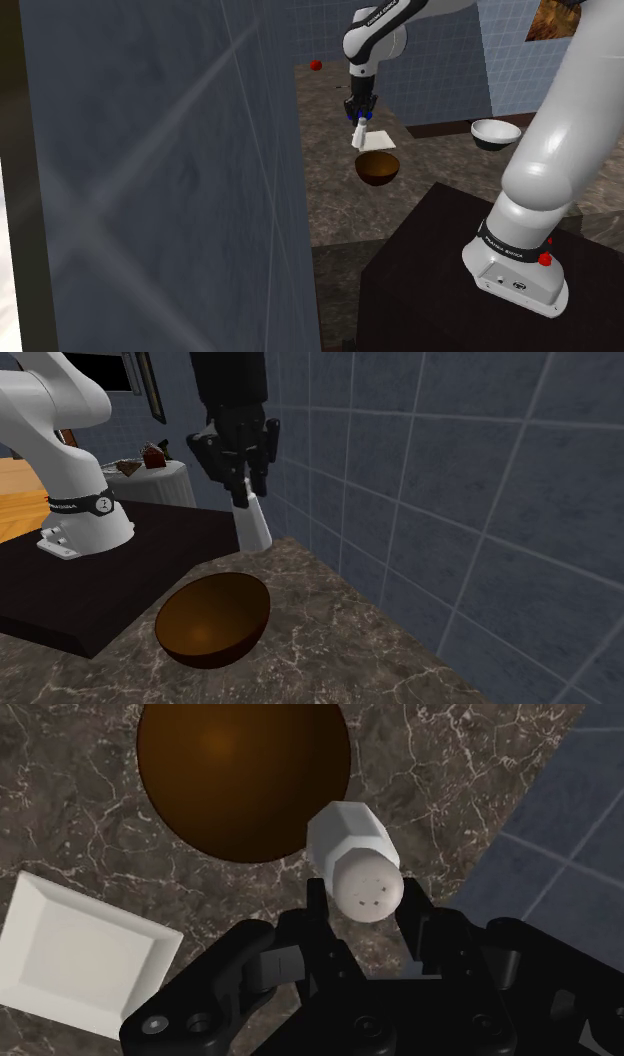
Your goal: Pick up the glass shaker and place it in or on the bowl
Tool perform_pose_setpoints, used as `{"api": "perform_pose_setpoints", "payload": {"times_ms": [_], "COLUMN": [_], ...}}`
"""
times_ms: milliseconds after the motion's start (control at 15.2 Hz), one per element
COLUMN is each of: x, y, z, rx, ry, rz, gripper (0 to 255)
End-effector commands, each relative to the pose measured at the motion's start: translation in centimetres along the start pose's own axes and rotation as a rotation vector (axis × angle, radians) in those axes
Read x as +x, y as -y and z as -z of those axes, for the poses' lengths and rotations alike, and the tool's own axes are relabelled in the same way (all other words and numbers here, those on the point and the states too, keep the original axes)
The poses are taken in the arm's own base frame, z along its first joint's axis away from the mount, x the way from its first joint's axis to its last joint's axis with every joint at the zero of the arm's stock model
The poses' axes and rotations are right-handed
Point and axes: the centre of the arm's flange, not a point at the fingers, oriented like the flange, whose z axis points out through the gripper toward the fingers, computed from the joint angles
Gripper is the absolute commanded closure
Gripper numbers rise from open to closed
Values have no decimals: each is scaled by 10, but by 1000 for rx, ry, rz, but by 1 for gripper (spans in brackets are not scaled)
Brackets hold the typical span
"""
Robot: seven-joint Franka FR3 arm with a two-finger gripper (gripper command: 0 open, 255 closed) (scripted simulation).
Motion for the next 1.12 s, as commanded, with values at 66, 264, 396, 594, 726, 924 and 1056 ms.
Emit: {"api": "perform_pose_setpoints", "payload": {"times_ms": [66,264,396,594,726,924,1056], "x": [-21,-38,-38,-38,-37,-37,-37], "y": [-31,-60,-61,-62,-63,-64,-65], "z": [12,19,9,-7,-18,-33,-44], "rx": [1,1,1,1,1,1,1], "ry": [0,0,0,0,0,0,0], "rz": [1,1,1,1,1,1,1], "gripper": [255,255,255,255,255,255,255]}}
